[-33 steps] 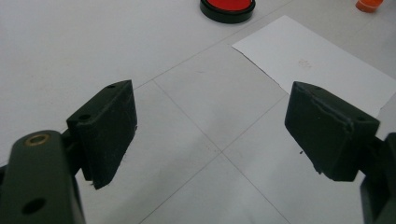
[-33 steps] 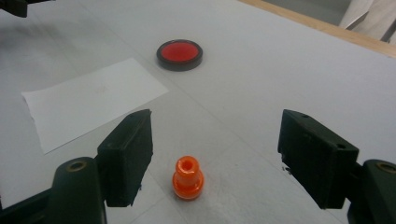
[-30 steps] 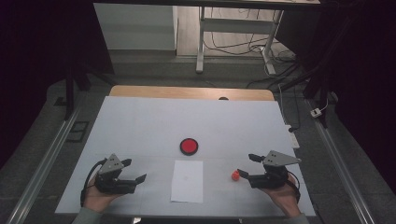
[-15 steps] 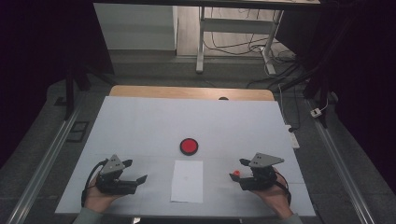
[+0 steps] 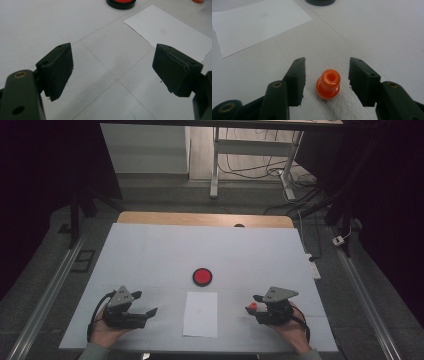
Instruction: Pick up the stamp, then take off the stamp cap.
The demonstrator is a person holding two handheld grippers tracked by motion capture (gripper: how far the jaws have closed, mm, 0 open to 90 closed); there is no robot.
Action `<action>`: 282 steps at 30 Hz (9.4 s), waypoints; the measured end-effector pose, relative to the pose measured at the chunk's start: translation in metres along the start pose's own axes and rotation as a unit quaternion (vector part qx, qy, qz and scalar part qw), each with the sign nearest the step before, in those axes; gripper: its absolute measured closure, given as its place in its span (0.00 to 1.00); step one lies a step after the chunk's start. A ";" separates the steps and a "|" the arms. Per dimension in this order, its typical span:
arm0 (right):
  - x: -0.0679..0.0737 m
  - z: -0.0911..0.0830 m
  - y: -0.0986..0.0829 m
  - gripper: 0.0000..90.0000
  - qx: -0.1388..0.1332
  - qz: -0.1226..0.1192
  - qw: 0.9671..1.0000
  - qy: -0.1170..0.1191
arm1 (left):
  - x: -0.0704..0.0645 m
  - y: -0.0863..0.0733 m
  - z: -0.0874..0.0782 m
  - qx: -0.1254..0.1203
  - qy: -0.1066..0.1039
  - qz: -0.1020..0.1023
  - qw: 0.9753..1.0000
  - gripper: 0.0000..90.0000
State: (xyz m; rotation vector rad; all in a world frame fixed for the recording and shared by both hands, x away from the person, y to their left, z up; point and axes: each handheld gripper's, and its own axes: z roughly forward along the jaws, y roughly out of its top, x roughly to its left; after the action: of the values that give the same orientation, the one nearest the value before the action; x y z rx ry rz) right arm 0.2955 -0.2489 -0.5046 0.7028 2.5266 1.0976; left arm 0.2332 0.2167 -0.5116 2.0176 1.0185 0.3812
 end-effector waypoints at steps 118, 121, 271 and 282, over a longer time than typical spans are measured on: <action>0.004 -0.005 0.060 0.80 -0.178 0.064 0.981 0.045 | 0.000 0.007 0.009 -0.005 0.003 0.012 1.000 0.20; 0.005 -0.002 0.063 0.80 -0.178 0.061 0.981 0.048 | 0.001 0.007 0.009 -0.005 0.004 0.013 1.000 0.20; 0.034 0.046 0.101 0.80 -0.184 0.038 0.975 0.122 | -0.063 0.095 0.058 -0.012 -0.067 0.112 0.991 0.23; 0.034 0.047 0.100 0.80 -0.182 0.039 0.975 0.121 | -0.073 0.104 0.068 -0.020 -0.073 0.128 0.989 0.24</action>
State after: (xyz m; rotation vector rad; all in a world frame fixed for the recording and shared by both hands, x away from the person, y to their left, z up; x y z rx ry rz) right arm 0.3201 -0.1436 -0.4634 0.5988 2.3969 1.7099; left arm 0.2813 0.0884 -0.4652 2.1116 0.6599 0.3778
